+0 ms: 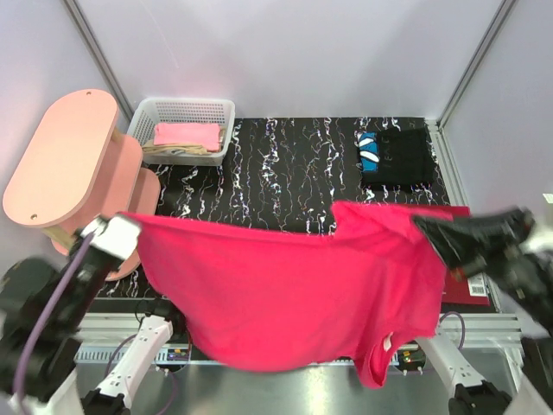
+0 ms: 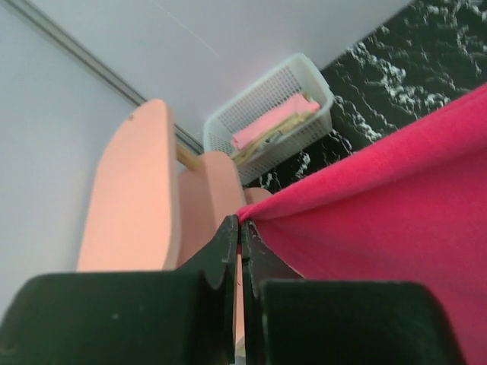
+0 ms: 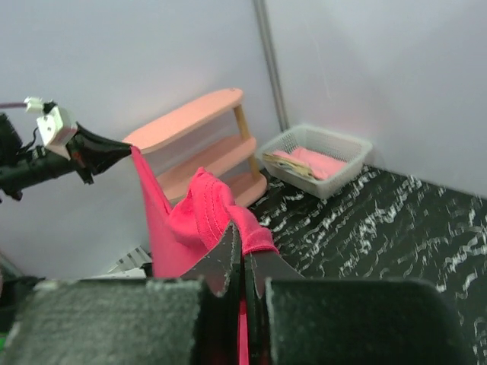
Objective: Fold and stack the t-shirts
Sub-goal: Flatten out the tshirt
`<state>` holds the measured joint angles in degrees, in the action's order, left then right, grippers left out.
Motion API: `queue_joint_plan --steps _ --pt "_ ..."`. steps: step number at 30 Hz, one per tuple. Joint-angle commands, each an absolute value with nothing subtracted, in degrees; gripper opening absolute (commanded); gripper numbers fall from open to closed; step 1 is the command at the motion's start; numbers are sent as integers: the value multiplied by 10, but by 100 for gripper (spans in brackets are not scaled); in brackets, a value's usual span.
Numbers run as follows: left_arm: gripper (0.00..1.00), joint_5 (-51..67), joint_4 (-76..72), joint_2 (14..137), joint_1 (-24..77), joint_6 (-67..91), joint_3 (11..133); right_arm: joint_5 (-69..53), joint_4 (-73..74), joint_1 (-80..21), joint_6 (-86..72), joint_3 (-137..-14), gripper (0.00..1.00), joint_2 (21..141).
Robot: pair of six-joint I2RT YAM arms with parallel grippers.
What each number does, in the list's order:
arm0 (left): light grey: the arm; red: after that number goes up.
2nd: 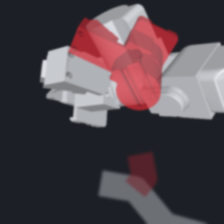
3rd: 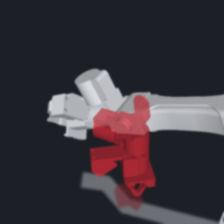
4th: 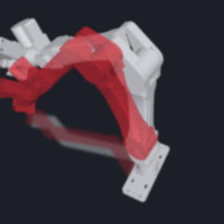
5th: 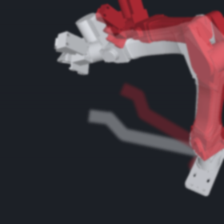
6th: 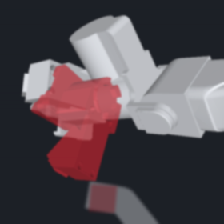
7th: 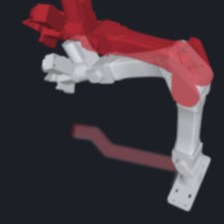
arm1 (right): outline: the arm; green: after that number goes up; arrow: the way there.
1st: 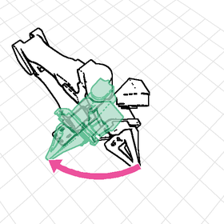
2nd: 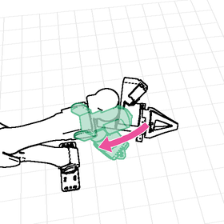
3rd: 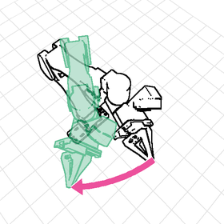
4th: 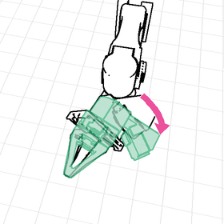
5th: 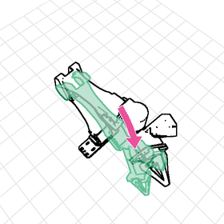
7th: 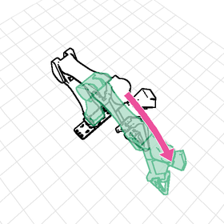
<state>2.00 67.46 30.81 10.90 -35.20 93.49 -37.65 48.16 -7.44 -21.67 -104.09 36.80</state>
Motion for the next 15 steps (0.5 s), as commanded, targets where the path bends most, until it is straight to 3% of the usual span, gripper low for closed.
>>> queue_joint_plan --steps 1,4,9,15 --pt "0 1 546 347 106 -394 793 -275 487 -75 -207 -992 0 478" --pt "0 -25 446 388 106 -425 678 -225 447 -75 -197 -923 0 531" --pt "0 -68 304 568 106 -468 564 -207 340 -74 -201 -803 0 625" --pt "0 -131 220 830 100 -494 647 -211 269 -69 -206 -766 0 761"
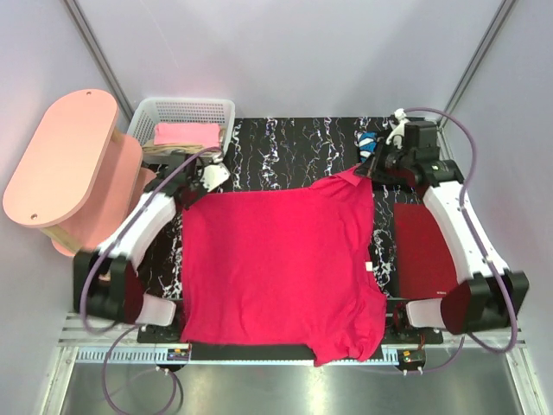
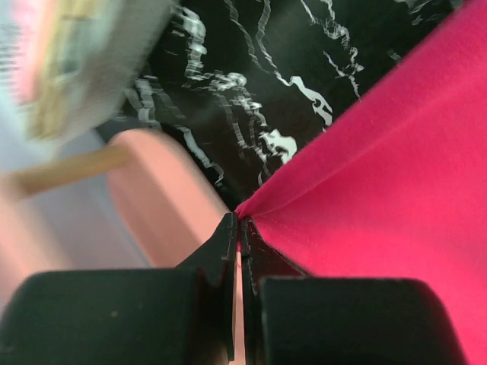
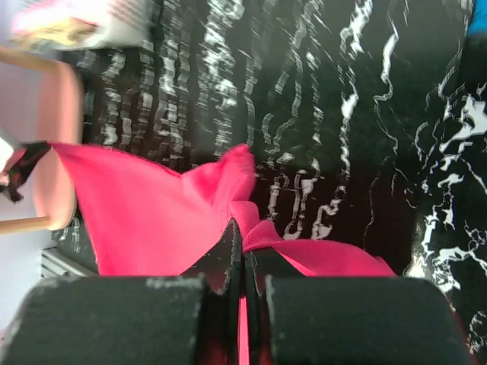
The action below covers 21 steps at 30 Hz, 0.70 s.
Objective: Fold and stack the t-shirts
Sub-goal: Flatten out the tshirt
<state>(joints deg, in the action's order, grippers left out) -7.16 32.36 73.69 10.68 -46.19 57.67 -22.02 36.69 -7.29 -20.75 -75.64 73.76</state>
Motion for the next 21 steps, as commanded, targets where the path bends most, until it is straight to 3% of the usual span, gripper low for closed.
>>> queue_joint_plan --steps 1,10,21 --pt "0 -135 207 875 99 -502 661 -214 266 -67 -207 -775 0 791" --pt "0 -188 167 1020 98 -519 748 -228 254 -63 -198 -816 0 890" --pt "0 -161 146 928 92 -509 651 -241 229 -63 -206 -752 0 891"
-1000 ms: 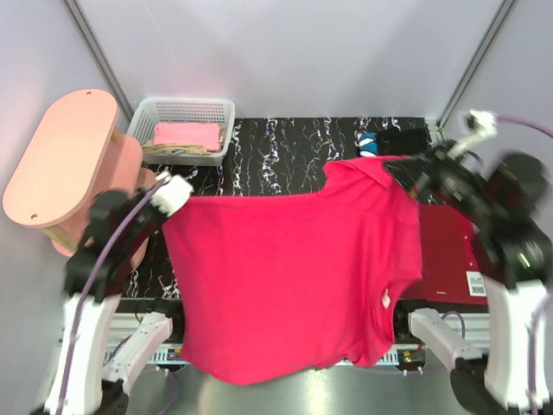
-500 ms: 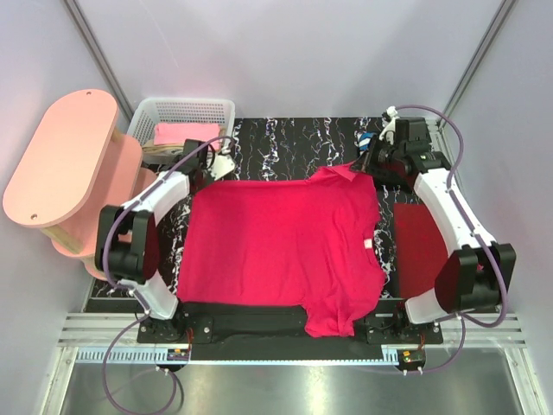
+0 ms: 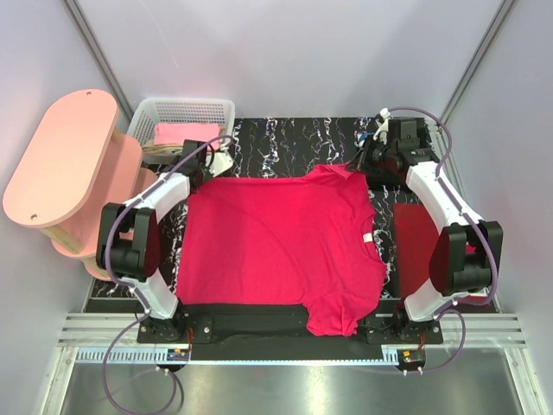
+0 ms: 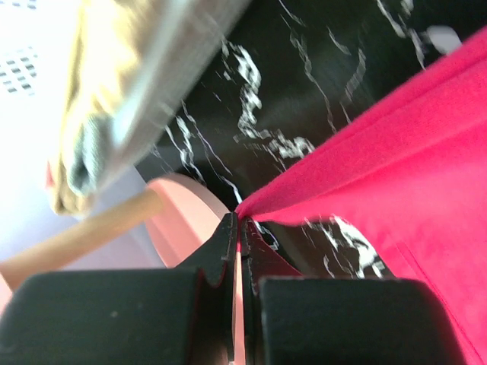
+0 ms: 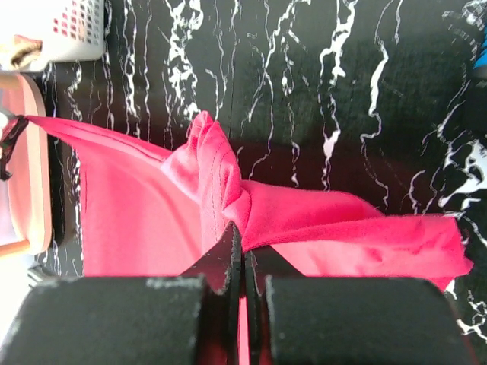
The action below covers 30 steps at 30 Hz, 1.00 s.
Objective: Fold and stack the t-shirts
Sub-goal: Flatten out the tshirt, then fold the flattened tshirt in 1/3 of the way
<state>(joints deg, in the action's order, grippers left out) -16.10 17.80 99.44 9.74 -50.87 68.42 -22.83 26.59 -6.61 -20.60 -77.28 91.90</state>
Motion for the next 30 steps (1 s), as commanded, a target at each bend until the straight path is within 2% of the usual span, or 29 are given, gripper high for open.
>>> queue_joint_plan --steps 1,6,15,23,24,27,29,30 --pt "0 -155 146 912 92 -508 644 -242 227 -63 -206 -738 0 877" --pt "0 -148 148 874 92 -498 600 -248 222 -62 -217 -693 0 827" --pt "0 -105 171 733 102 -477 473 -263 223 -66 -255 -540 0 715" --pt "0 -62 210 659 112 -432 358 -258 272 -70 -269 -429 0 632" --pt "0 -55 213 650 113 -428 349 -251 279 -71 -269 -413 1 626" --pt "0 -52 227 643 114 -423 328 -270 298 -73 -285 -396 14 615" --pt "13 -54 245 645 115 -418 329 -277 308 -73 -307 -398 12 608" --pt "31 -56 250 645 114 -418 332 -286 311 -73 -315 -403 12 598"
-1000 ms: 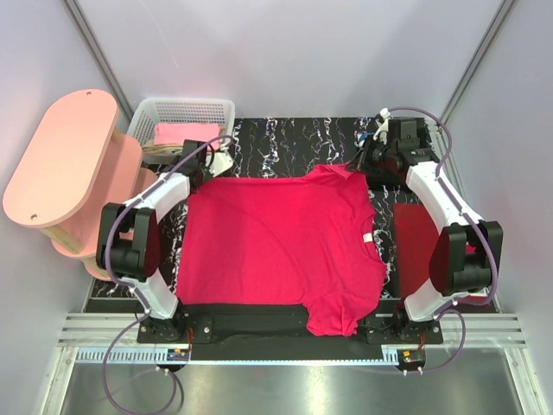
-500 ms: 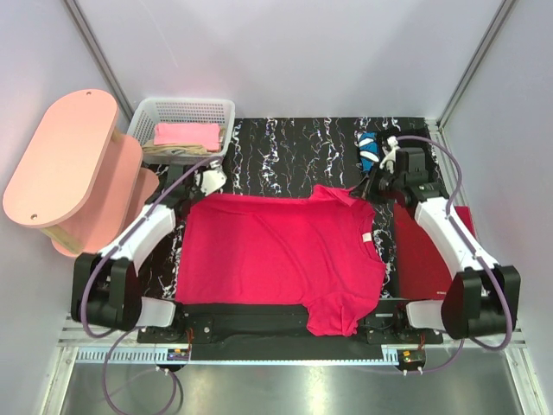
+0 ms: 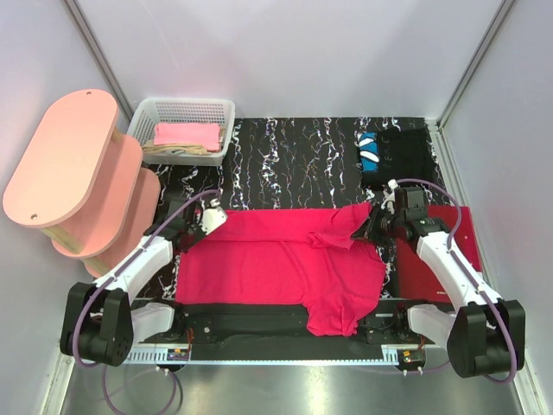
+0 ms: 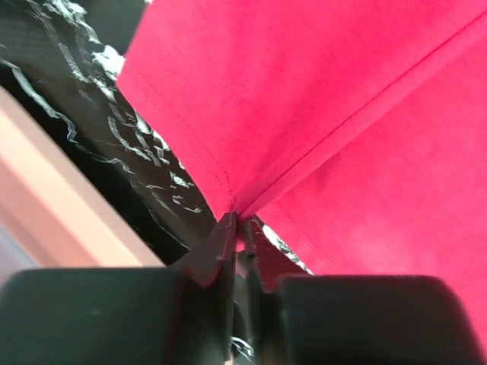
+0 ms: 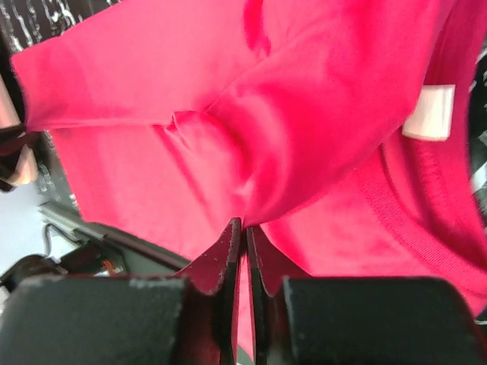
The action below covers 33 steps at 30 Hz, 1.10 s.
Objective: Fold and stack the t-shirts
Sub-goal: Fold the flattened tshirt in 1/3 of the way
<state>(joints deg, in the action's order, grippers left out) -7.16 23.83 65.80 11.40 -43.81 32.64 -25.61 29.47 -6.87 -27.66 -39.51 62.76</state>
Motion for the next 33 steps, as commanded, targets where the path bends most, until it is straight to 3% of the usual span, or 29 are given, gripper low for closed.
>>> queue_joint_plan --steps 1,5,6,13,18,22,27,33 --pt "33 -57 257 644 114 -418 341 -289 319 -74 -321 -408 14 592" --pt "41 -45 298 625 114 -409 390 -287 364 -73 -339 -435 28 561" --pt "48 -34 318 619 115 -402 404 -293 368 -74 -340 -446 27 551" --pt "55 -10 378 645 148 -367 560 -296 375 -77 -333 -514 26 588" --pt "51 -21 374 735 198 -339 613 -308 274 -88 -355 -490 26 673" --pt "43 -32 353 825 208 -319 656 -294 205 -166 -361 -506 13 784" --pt "34 -65 336 925 214 -309 688 -262 204 -248 -354 -566 11 895" --pt "31 -83 313 962 214 -306 677 -253 192 -266 -361 -542 11 903"
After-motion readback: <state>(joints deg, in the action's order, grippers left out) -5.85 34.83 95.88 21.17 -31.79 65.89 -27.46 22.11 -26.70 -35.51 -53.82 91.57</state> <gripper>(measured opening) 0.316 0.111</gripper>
